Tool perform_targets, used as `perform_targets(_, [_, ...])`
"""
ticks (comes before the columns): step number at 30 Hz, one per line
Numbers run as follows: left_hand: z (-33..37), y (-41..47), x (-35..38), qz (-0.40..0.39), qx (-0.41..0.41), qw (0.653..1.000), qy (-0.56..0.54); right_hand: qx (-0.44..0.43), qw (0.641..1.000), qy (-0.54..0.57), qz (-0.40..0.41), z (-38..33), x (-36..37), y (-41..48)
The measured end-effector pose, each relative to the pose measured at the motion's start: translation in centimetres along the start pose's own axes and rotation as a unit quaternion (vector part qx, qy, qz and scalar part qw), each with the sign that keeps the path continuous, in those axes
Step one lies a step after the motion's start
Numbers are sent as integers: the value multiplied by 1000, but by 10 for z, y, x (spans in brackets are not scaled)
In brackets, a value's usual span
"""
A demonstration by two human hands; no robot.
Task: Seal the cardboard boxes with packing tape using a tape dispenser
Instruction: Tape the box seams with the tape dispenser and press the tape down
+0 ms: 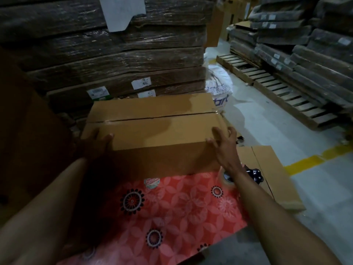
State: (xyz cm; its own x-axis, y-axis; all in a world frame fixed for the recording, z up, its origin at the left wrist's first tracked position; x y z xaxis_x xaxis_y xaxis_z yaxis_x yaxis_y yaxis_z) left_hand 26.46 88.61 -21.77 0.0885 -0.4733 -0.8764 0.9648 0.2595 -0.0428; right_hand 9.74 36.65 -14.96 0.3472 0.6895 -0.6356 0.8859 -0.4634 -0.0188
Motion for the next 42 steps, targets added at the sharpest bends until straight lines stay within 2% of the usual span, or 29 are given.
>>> perform_targets(1, [30,-44,-22,-53,-12,998,-4,-5,1000,-22,2,-2,-5,11])
perform_targets(2, [53,-74,-33,-58,-4,998,5,6,998,-56,1,-2,-7,19])
perform_targets(3, [72,-108,-41,-81,25,994,67,25,997,-79,2,-2,-9,30])
perform_targets(5, [92,-155,-44,-125,82,964,221,50,996,-72,15,-6,-7,40])
perform_targets(7, [108,-200,-46,-139,54,972,183,45,999,-7,27,-16,-3,29])
perform_targets(10, [125,-255,-38,-62,72,982,162,51,996,56,-36,-27,20,-15])
perform_targets(12, [138,-299,-30,-4,125,981,146,51,991,86,-85,-27,37,-50])
perform_targets(14, [151,-340,-22,5,165,973,160,51,986,107,-120,-24,45,-78])
perform_targets(18, [163,-385,-12,-54,221,959,169,86,974,138,-156,-8,45,-99])
perform_targets(21, [164,-359,-34,-6,273,946,173,71,967,150,-191,1,36,-101])
perform_targets(22, [160,-342,-43,-5,269,943,196,70,965,151,-204,3,31,-100])
perform_targets(23, [154,-326,-50,-34,232,948,216,67,963,149,-216,8,27,-97])
perform_targets(25, [138,-309,-59,-135,149,958,204,65,953,155,-253,17,19,-87])
perform_targets(27, [129,-312,-55,-174,142,956,189,53,952,142,-267,11,3,-87])
perform_targets(29, [131,-331,-51,-150,161,955,198,24,968,105,-228,0,-9,-98])
perform_targets(32, [143,-365,-41,-117,137,964,196,33,988,71,-131,-11,-6,-133])
perform_targets(35, [148,-394,-30,-94,132,965,207,12,988,33,-148,-6,-6,-153])
perform_targets(39, [140,-412,-29,-93,126,972,173,-17,968,23,-248,-4,-26,-132])
perform_targets(42, [147,-422,-21,-93,144,975,144,-36,976,7,-216,-10,-40,-114])
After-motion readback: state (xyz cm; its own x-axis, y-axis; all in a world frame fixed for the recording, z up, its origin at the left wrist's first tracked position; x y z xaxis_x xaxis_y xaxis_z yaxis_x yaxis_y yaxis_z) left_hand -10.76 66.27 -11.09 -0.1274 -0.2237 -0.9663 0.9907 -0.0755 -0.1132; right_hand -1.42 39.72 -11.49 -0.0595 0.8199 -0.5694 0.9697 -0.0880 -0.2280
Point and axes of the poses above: each hand's wrist, its own y-axis towards the middle knuckle, its own x-axis out of the palm, z = x × y, the point moved 2 cm from there along y, towards the middle knuckle, and after that the axes turned 14 degrees about x, right-handed, at the moved point
